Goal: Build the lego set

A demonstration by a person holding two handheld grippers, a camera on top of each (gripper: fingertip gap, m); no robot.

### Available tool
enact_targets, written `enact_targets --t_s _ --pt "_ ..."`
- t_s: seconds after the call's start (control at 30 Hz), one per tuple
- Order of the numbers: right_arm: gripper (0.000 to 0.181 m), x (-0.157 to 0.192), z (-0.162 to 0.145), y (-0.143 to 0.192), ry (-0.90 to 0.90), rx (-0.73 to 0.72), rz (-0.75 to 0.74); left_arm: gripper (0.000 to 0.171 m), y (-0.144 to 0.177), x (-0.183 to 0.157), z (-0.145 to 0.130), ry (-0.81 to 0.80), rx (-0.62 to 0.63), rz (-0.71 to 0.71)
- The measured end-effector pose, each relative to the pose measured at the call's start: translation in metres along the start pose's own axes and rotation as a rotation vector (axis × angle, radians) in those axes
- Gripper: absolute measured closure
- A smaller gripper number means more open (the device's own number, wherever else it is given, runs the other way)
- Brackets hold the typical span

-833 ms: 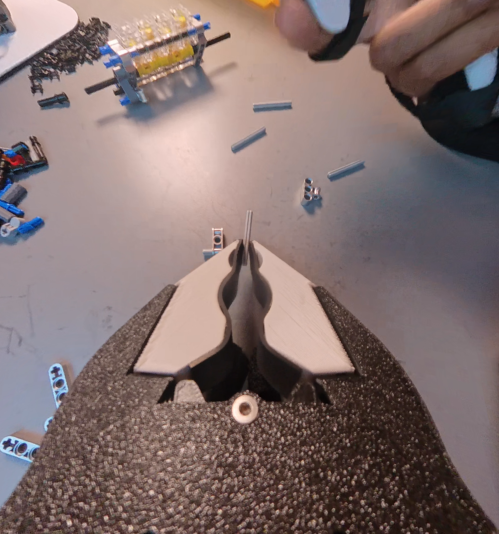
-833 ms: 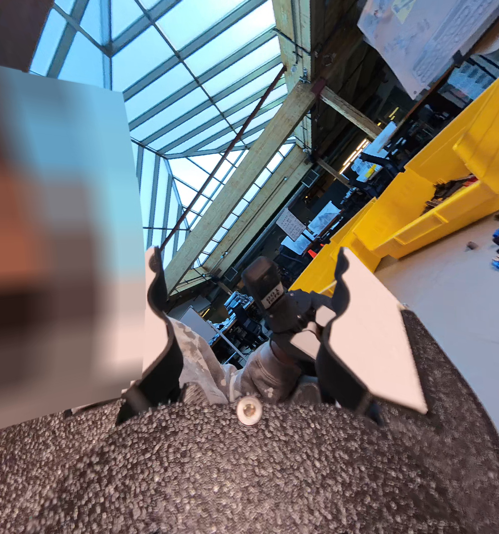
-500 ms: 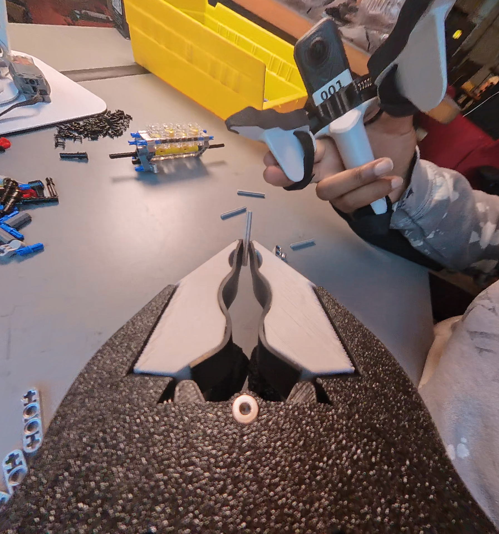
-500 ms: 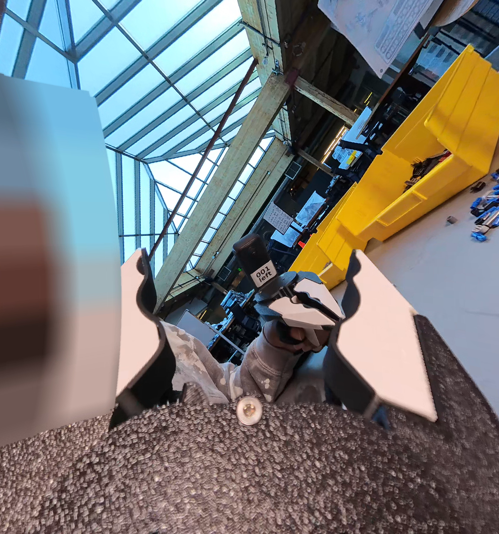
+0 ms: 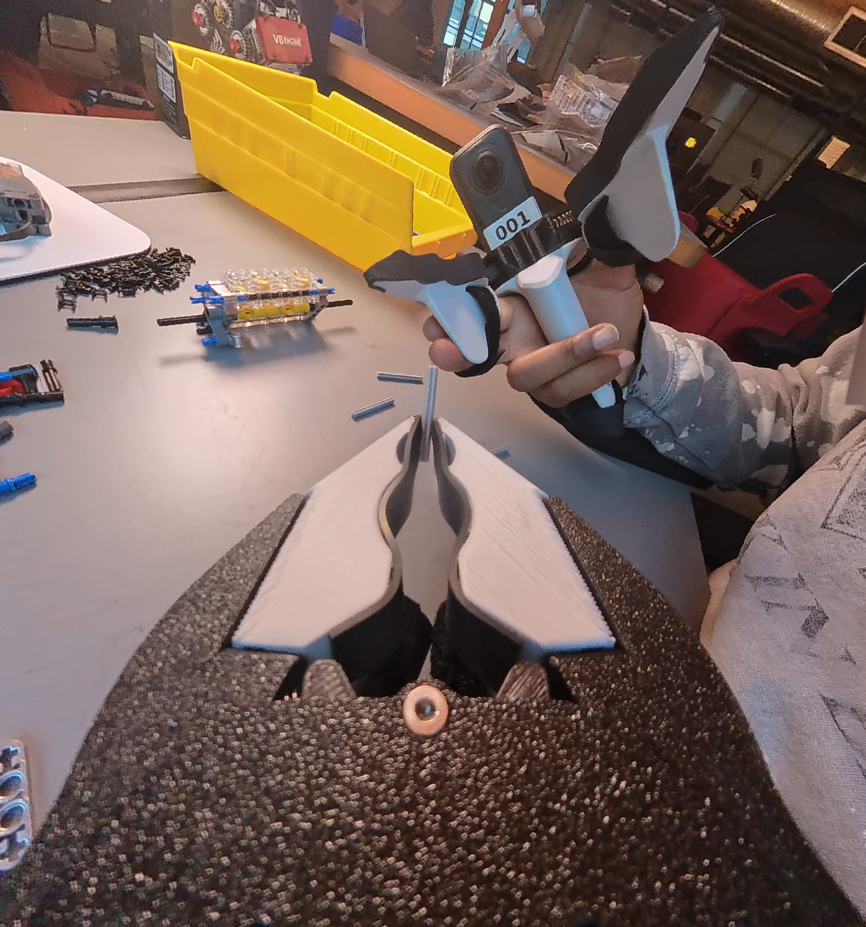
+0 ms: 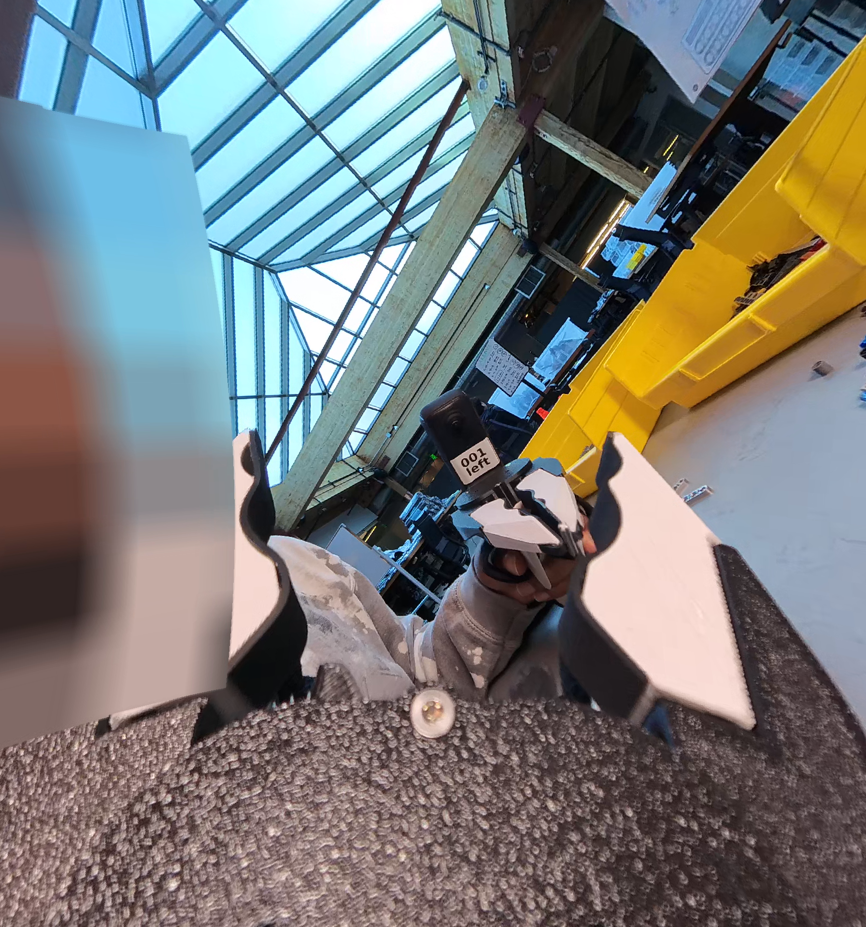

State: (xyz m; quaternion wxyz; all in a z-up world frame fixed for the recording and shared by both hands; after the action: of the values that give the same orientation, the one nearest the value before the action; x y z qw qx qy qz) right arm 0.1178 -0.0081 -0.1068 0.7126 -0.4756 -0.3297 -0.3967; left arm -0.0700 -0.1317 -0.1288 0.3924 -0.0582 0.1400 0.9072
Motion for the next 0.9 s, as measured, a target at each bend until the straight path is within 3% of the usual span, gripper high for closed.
enact_targets --t_s 0.03,0.2,0.3,0.47,0.57,0.9 --pt "0.054 0.000 0.000 0.000 0.003 0.005 0.000 0.169 0.000 0.000 0.001 -0.006 -0.007 -0.002" --pt "0.062 0.001 -0.004 -0.003 0.027 0.048 0.008 0.170 0.002 -0.002 0.004 -0.034 -0.042 -0.012" --pt "0.084 0.001 -0.010 -0.006 0.125 0.135 -0.046 0.170 0.003 -0.005 0.006 -0.053 -0.069 -0.033" --pt "0.124 0.000 -0.028 -0.015 0.574 0.354 -0.338 0.169 0.006 -0.010 0.010 -0.069 -0.116 -0.087" --pt "0.141 0.004 -0.038 -0.019 0.776 0.429 -0.386 0.170 0.006 -0.013 0.010 -0.087 -0.108 -0.097" --pt "0.173 0.009 -0.048 -0.017 0.942 0.569 -0.400 0.170 0.002 -0.024 0.008 -0.175 -0.013 -0.118"
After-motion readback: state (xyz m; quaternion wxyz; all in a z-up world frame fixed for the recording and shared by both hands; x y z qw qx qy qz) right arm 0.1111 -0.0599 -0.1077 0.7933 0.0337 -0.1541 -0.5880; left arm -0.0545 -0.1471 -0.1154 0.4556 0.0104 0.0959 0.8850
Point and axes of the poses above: each gripper's, where its closed fingertips meet, y back along the fingers, z out of its top, x = y × z across the jaws, the point moved 10 cm from there along y, back along the fingers, and after that the axes turned 8 degrees about -y, right-handed, at the moved point
